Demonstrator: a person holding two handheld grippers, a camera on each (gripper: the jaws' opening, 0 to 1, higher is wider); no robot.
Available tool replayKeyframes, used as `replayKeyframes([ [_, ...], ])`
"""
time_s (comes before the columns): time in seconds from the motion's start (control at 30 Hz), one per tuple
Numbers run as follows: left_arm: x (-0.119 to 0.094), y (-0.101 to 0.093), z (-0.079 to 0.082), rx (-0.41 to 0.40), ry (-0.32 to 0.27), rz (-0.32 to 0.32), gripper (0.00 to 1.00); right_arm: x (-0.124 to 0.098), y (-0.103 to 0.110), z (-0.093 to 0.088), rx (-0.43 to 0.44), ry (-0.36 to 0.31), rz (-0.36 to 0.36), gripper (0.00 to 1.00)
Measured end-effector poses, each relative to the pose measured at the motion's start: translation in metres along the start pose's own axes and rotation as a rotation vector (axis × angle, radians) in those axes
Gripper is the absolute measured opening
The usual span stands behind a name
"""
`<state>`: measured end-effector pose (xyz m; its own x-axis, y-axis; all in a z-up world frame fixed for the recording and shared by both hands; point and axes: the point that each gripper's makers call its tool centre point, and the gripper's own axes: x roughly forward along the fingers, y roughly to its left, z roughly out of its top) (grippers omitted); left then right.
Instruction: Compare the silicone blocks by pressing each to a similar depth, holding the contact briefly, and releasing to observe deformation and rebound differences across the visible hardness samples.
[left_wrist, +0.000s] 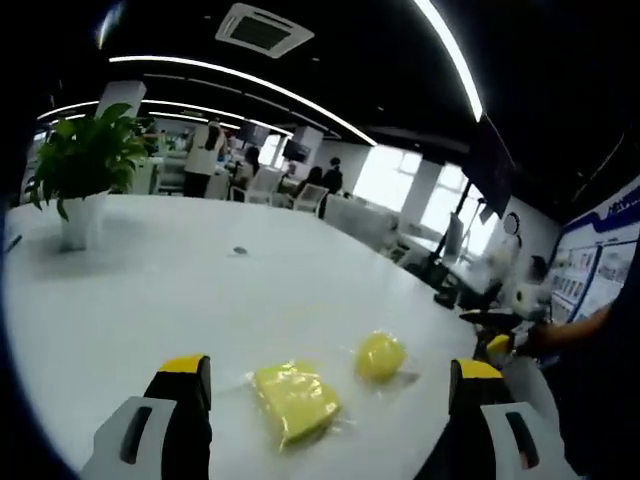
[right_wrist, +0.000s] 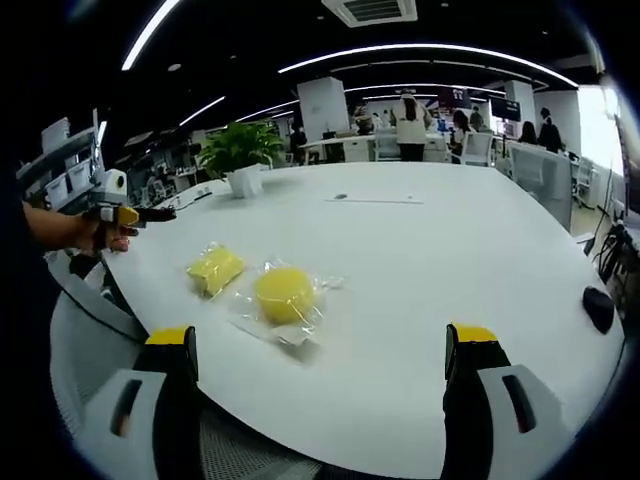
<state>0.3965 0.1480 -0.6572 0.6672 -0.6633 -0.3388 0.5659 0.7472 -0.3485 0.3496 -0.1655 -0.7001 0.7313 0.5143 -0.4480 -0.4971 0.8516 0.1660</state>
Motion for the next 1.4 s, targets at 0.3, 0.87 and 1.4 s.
replayKeyframes([
  [0.3, 0.050, -0.012, 0.010, -0.110, 0.010, -0.065, 1.00, 0.001, 0.002, 0.005, -0.004, -0.012, 0.007, 0.97],
  [0.87, 0.123, 0.002, -0.003, -0.279, 0.126, -0.053, 1.00, -0.001, 0.001, 0.004, 0.024, -0.024, -0.006, 0.96],
  [1.4, 0.165, -0.023, -0.032, -0.392, 0.229, -0.092, 0.90, -0.012, 0.000, 0.001, 0.044, -0.042, -0.044, 0.96],
])
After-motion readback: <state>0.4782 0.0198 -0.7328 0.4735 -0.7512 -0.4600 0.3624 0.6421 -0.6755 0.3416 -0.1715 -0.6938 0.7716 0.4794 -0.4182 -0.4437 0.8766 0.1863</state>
